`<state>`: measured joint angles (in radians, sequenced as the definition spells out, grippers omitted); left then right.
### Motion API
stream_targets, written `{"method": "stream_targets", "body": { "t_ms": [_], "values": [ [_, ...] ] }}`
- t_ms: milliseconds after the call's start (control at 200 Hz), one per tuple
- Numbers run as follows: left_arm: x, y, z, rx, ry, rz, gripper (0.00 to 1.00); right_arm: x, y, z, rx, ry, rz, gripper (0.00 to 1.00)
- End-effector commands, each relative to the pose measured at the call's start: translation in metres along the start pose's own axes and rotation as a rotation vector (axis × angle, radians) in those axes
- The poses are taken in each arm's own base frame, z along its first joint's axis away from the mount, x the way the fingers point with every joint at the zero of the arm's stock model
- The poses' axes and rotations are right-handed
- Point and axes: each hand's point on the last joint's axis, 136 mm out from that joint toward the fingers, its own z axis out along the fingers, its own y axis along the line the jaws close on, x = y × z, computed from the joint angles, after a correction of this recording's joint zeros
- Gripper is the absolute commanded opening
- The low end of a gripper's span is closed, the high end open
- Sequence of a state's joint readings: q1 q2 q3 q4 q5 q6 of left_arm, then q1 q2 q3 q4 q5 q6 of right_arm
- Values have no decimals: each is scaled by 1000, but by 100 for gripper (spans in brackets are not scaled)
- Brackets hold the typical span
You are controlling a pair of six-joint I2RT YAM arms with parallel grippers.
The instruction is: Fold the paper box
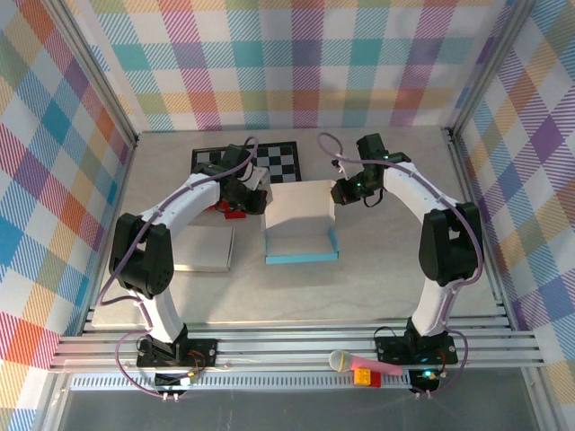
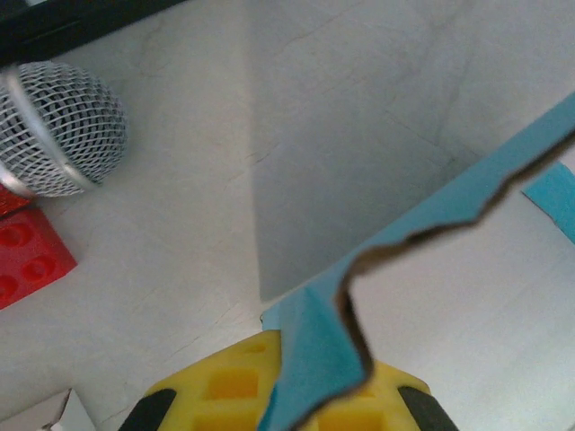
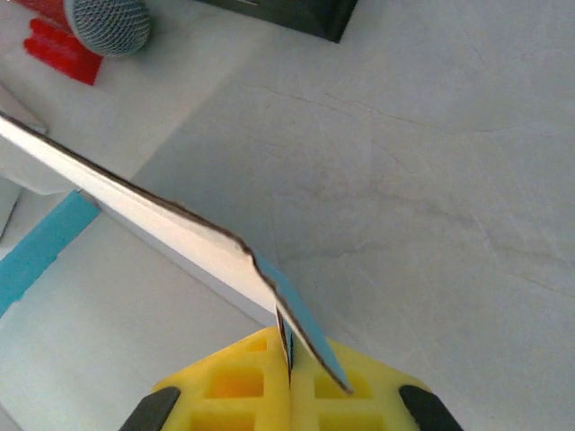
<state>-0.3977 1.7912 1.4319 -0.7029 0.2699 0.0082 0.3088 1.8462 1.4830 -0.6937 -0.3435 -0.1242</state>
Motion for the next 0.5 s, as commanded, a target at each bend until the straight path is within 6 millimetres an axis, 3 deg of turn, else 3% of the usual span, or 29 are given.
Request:
{"method": "stream_targets", "body": {
  "t_ms": [0,280,495],
  "values": [
    [-21,4,-4,-75,-74,-90,1,-24,-2,-25,159,-84,61,0],
    [-71,-10,-16,-70,-300,-237,0,-58,-11,-74,395,-369,251,0],
    [-106,-19,-1,14,-470,-244,0,-62,-7,-54,335,-487,307,0]
  ]
}}
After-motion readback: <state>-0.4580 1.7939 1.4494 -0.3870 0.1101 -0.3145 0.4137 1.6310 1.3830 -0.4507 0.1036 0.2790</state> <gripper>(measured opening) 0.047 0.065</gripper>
